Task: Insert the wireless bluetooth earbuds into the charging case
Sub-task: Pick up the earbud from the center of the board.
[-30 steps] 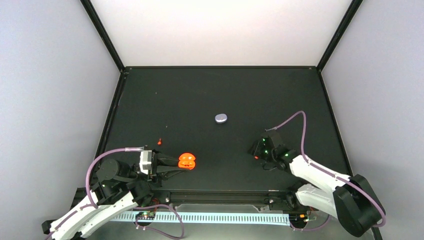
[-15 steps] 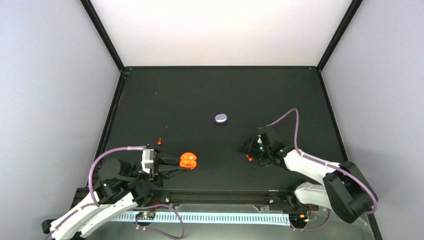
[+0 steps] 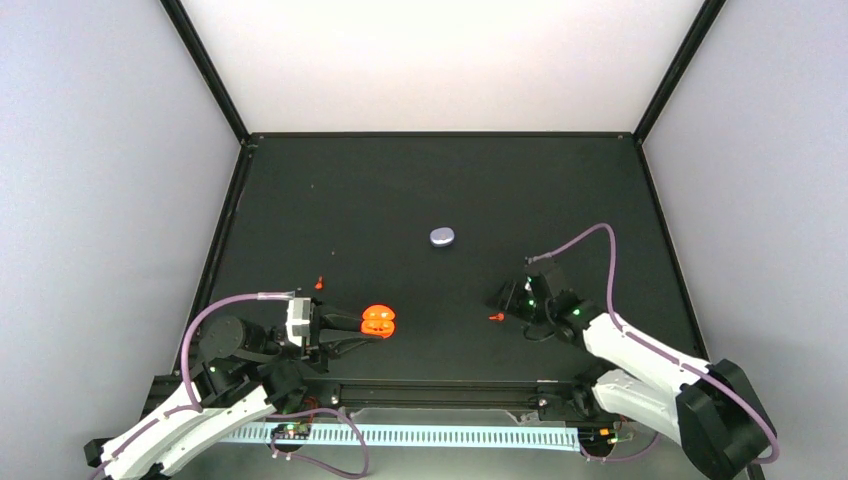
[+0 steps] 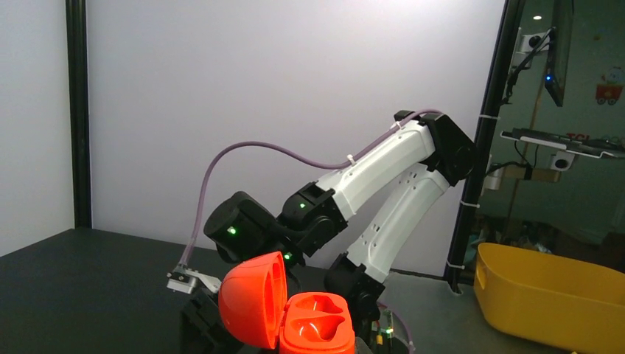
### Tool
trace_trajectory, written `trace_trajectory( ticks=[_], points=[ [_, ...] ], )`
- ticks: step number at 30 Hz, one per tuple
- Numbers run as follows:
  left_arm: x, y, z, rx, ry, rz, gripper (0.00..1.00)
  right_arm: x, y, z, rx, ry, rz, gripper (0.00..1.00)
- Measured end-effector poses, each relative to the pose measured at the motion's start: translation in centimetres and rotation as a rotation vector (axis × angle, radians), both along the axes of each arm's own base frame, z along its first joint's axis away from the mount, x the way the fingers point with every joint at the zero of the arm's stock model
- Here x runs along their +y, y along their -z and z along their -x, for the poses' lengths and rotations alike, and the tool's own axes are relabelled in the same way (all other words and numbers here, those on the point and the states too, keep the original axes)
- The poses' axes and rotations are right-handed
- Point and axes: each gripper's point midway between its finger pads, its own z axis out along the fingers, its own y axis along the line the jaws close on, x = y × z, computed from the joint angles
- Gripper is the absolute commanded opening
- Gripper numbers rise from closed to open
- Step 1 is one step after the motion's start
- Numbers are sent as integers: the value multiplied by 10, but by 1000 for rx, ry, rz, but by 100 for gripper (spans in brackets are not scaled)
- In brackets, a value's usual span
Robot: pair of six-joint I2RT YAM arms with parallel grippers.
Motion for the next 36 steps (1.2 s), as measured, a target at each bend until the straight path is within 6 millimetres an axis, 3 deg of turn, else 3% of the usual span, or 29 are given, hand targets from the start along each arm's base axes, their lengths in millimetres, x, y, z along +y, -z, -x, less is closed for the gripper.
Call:
trace_trajectory(
  ticks=[6,8,31,36],
  points=[
    [0,1,0,1,0,-2,2,-9,27,27,64,-9,21,50],
    [0,1,0,1,0,-2,1,-9,26,28,58,-1,3,50],
    [0,1,-1,3,-8,-1,2,12,26,1,53,-1,-12,51],
    [0,1,-3,6,-16,-1,1,8,26,-1,45,-13,36,52]
  ],
)
